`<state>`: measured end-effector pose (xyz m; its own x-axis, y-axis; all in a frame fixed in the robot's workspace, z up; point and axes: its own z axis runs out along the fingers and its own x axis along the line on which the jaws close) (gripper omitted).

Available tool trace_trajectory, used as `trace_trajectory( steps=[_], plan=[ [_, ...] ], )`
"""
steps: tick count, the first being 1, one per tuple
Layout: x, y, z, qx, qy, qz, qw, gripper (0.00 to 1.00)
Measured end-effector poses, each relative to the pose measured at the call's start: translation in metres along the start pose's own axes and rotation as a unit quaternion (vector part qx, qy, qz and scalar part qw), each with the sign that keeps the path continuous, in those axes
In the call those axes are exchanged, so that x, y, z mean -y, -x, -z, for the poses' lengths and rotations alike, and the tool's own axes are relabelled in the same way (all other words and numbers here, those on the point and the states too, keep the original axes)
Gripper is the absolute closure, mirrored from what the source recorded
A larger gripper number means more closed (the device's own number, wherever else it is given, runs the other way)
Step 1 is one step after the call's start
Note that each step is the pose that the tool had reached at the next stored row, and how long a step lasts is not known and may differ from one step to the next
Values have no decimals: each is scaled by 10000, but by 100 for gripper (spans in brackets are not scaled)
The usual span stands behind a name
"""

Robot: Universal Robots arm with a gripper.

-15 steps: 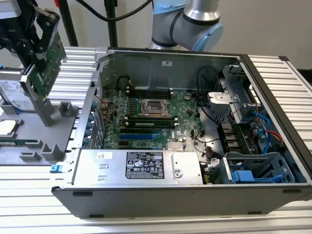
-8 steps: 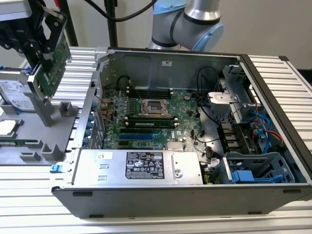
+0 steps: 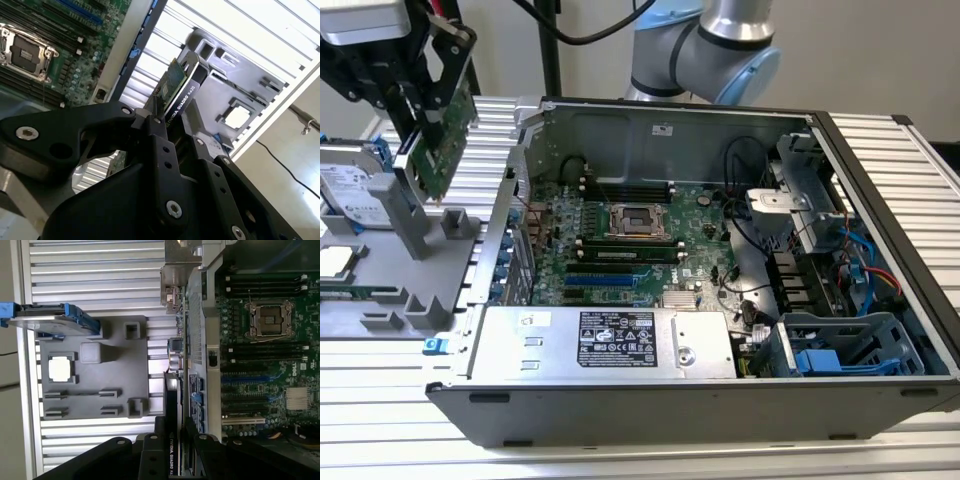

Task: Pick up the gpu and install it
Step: 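Pick up the gpu and move the gpu toward the slot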

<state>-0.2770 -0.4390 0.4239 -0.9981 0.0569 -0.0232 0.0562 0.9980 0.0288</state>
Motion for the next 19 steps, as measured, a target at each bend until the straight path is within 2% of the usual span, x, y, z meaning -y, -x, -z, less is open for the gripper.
trace_trajectory(
  steps=[19],
  plan=[
    [-26, 289, -8, -1, 0, 0, 10000, 100]
  ],
)
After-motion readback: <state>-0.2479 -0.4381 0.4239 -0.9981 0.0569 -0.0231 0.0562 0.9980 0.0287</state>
